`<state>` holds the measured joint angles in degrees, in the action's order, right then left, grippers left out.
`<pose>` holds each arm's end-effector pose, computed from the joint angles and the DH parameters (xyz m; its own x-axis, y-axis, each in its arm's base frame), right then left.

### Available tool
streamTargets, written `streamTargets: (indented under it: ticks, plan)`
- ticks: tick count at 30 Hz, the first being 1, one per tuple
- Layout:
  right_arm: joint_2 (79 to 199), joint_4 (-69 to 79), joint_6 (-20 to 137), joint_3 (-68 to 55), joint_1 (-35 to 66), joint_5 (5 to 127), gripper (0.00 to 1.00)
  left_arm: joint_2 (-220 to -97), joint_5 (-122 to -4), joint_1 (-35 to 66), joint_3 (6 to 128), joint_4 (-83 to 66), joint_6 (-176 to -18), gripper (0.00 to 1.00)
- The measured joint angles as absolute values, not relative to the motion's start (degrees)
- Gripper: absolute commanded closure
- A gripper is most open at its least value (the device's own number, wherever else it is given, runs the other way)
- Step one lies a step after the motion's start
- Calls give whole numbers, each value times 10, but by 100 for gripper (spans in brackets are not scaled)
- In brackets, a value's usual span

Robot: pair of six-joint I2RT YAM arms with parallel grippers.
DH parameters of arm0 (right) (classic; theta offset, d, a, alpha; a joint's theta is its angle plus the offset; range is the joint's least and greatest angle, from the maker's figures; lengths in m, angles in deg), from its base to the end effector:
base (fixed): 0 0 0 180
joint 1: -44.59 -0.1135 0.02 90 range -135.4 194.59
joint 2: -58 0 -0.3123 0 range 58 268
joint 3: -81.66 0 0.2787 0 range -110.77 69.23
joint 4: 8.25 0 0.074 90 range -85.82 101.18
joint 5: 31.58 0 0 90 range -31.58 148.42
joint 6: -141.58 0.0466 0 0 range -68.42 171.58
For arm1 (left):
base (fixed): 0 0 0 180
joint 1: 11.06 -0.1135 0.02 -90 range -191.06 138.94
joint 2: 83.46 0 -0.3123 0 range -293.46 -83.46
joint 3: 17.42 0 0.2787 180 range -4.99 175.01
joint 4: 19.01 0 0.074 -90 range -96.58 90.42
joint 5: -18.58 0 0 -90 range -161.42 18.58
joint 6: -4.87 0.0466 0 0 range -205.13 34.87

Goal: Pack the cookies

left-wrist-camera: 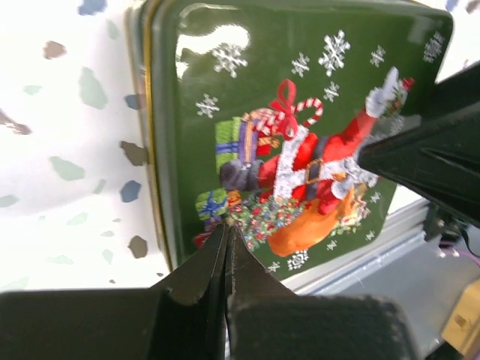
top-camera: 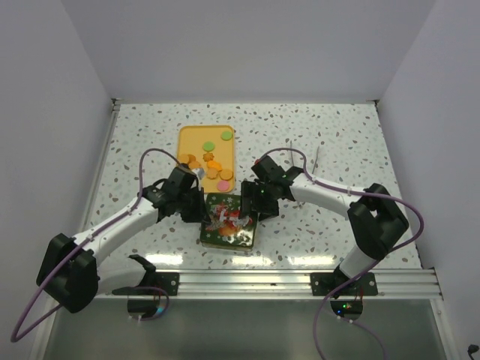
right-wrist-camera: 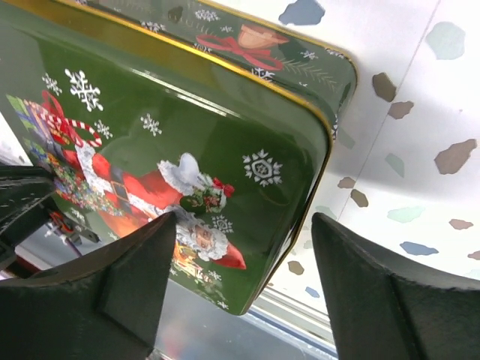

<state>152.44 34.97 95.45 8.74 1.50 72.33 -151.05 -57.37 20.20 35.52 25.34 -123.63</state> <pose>0.2511 0.2502 0.2148 -0.9876 -0.0027 -0.1570 -0.0743 0.8887 0.4525 0.1924 -0.1300 0.2295 -0.9533 -0.1277 -0.2735 0.0215 0.8751 -0.4835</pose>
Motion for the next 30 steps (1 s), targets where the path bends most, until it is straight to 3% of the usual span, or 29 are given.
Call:
streamTargets:
  ticks: [4, 8, 18, 30]
  plan:
    - [1524, 360, 950, 77, 15, 712, 11, -1512, -603, 202, 370, 277, -1235, 100]
    - [1524, 373, 945, 67, 15, 701, 7, -1518, -625, 202, 383, 298, -1234, 98]
    - [1524, 398, 934, 50, 15, 682, 4, -1520, -649, 202, 422, 331, -1228, 61]
    - [1520, 408, 928, 44, 15, 677, 4, -1521, -659, 202, 461, 343, -1230, 60]
